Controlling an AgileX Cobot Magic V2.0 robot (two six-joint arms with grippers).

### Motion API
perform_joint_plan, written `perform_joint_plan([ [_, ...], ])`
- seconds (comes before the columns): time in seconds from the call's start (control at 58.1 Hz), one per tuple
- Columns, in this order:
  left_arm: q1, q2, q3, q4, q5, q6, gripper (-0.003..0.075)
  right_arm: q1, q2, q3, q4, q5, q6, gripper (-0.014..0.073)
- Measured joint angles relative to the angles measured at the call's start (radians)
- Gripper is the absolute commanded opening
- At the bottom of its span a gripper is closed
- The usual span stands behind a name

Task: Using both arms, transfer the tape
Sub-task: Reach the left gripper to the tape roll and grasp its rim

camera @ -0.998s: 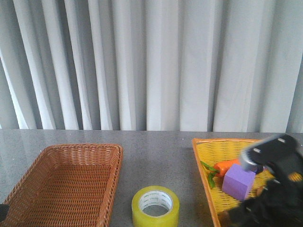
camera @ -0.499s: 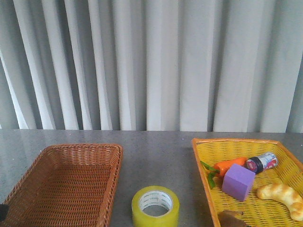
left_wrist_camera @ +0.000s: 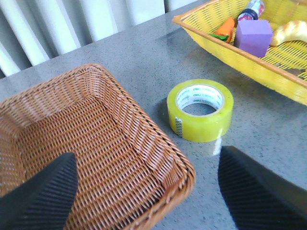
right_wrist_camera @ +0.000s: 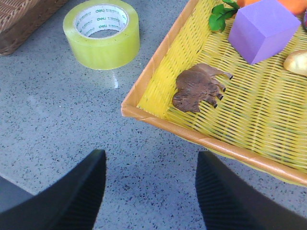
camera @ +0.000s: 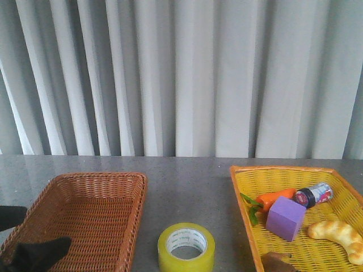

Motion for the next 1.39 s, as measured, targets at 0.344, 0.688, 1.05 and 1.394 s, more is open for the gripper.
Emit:
perform_joint_plan([
  [0.344,-0.054,0.339,-0.218,0.000,0.000,0.114,0.0570,0.000,0.000,0.000,0.000,0.000,0.000,0.0414],
  [0.688,-0.162,0.734,-0.579,-0.001,0.164,0.133,0.0570,0.000,0.000,0.000,0.000,0.001,0.000,0.0414],
  [1.05,-0.162,1.067,-0.933,0.018,0.340,0.133,0.0538,0.000,0.000,0.000,0.000,0.001,0.000,0.0414],
  [1.394,-0.162,1.276,-1.110,0.100,0.431,0.069,0.0468,0.000,0.000,0.000,0.000,0.001,0.000,0.0414],
])
